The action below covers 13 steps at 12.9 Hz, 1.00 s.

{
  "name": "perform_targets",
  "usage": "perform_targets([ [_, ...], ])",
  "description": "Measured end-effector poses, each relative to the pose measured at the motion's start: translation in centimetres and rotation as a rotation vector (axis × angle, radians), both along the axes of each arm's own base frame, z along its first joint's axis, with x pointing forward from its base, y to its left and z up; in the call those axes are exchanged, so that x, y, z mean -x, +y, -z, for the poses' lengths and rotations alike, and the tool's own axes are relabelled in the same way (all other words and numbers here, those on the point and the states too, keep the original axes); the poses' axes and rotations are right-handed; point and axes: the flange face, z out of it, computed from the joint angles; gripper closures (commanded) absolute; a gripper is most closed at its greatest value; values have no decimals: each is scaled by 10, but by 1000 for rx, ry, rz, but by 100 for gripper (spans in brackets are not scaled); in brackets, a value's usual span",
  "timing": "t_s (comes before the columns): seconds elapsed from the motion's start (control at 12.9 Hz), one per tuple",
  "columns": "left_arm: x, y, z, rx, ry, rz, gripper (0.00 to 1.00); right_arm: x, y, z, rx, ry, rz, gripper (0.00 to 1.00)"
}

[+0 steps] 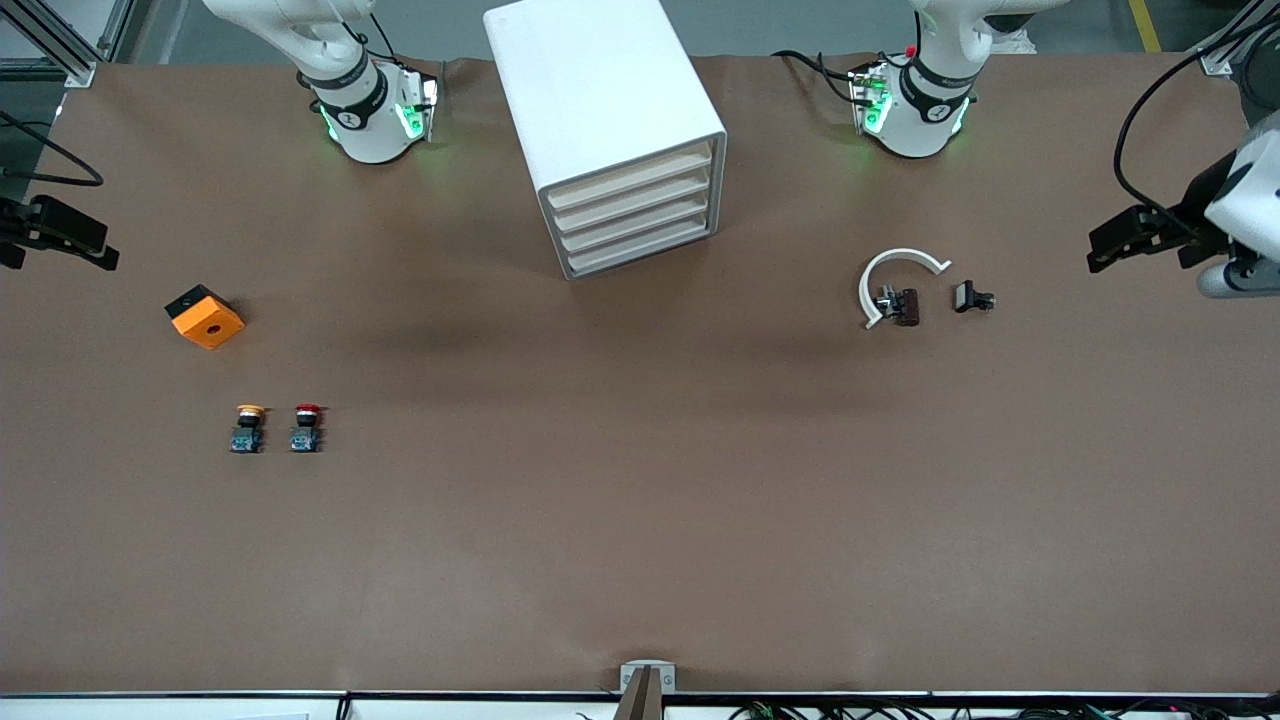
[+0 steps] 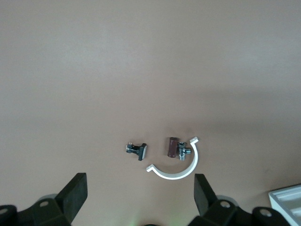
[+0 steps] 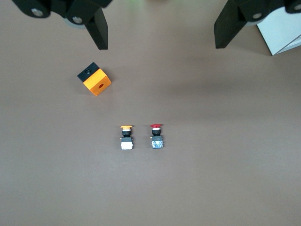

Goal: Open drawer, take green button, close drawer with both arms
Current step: 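Move the left gripper toward the front of the white cabinet drawer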

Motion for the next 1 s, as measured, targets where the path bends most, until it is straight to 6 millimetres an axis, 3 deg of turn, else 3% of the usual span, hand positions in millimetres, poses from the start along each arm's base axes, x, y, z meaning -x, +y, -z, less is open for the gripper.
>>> perform_targets([
  [0.31,-30,7,73,-26,124,-62,0,0,1,0,0,1,-2,0],
  [0.54,-44,-5,131,-83,209,-315,0,0,3,0,-1,1,-5,0],
  [1.0,-49,-38,253,-295,403,-848,0,-1,10,0,-1,1,-18,0],
])
